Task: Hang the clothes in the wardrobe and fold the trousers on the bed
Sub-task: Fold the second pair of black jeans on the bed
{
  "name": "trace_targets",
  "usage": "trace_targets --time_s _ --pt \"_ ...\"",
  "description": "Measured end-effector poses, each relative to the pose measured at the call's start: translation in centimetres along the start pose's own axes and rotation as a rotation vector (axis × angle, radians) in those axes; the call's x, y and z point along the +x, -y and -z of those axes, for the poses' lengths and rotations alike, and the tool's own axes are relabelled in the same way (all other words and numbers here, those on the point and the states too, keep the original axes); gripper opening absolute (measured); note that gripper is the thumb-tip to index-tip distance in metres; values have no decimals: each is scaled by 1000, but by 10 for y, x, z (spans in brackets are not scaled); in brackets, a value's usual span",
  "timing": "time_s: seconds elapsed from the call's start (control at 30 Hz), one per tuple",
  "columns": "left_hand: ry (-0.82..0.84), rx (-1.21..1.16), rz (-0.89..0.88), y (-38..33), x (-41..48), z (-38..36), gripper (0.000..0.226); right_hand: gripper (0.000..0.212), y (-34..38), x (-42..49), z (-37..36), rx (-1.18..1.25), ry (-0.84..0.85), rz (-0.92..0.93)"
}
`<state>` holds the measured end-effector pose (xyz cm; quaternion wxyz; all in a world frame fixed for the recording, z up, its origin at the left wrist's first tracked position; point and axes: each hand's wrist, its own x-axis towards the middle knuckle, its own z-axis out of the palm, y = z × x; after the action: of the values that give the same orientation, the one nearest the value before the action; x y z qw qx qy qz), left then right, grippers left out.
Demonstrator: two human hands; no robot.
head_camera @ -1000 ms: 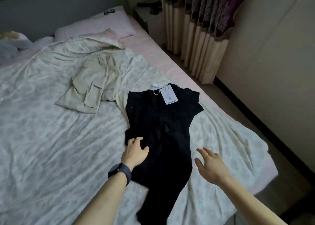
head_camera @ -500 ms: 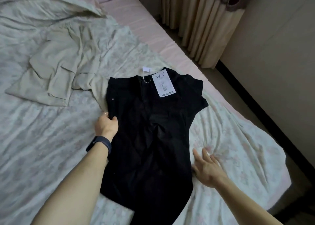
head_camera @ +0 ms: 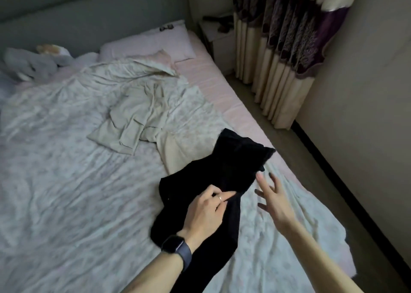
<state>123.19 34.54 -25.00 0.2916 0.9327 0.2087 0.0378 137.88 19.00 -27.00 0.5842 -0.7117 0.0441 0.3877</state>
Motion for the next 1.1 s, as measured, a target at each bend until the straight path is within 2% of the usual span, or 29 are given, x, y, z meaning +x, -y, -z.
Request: trace_targets --time_s 0.07,0.13,0.2,0.27,0.33,0.37,0.47,0.6,0.67,0.73,0.83,0.87,1.0,1.1 --pt "31 -33 -32 -36 -26 -12 36 90 21 -12 10 112 -47 -5" --pt "92 -57 -29 -68 -58 -20 36 76 18 -27 24 147 -146 -115" --pt "194 -55 13 -79 -83 -28 36 56 -1 -40 39 107 -217 -200" --pt "364 -19 88 -80 -108 -32 37 36 -23 -65 55 64 -241 -203" --pt "497 -60 181 -77 -127 -32 38 33 -43 -91 66 69 -212 -148" --pt "500 -138 255 -76 -132 -30 39 34 -51 -106 70 60 -177 -112" --pt "373 -463 479 -79 -137 -18 55 29 -71 -147 68 68 -30 -26" --pt "345 -565 435 -99 -131 0 76 24 -87 -182 58 15 57 56" --pt "367 -549 404 -111 -129 6 80 25 -84 -195 49 -11 169 106" --pt "360 -493 376 -122 -129 9 68 24 -77 -208 40 -50 255 151" --pt "293 -409 346 -120 -129 18 23 29 -72 -215 29 -68 255 166" --pt "292 -371 329 -116 -129 23 17 32 -71 -217 28 -59 246 165" --pt "268 -259 344 -95 -134 37 26 34 -71 -218 24 -93 258 150" --pt "205 -201 369 -82 -136 57 30 26 -75 -216 33 -141 125 119"
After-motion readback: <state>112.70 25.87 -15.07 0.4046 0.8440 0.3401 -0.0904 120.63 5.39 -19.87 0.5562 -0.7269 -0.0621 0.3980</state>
